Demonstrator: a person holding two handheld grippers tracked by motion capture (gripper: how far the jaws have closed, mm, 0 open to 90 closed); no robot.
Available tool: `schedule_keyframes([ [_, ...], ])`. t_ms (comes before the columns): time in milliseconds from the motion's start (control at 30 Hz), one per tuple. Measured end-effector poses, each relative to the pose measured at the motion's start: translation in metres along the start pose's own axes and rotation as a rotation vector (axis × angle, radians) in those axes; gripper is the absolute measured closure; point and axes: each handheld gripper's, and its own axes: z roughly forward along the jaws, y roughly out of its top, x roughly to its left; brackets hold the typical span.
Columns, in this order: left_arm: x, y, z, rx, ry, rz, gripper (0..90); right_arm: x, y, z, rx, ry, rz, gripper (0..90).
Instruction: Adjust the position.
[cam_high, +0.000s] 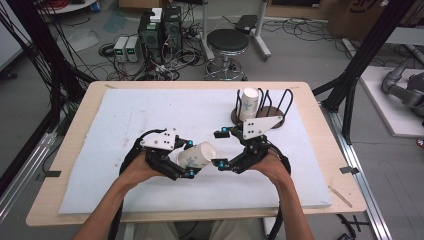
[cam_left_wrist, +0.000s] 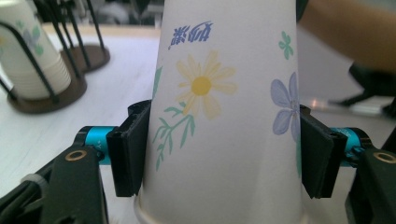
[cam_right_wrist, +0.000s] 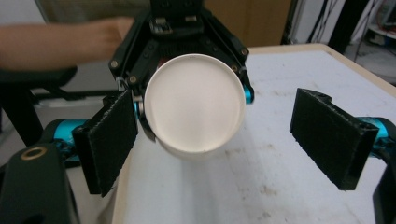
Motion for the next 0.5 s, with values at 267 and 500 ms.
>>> schedule_keyframes([
  [267, 0.000, 0.015, -0.012, 0.214, 0.001, 0.010, 29.6, 0.006, 0.003, 0.007, 0.157, -0.018, -0.045, 15.8],
  [500, 0.002, 0.027, -0.012, 0.380, 0.007, 0.031, 29.6, 0.008, 0.012, 0.018, 0.342, -0.019, -0.074, 16.2],
])
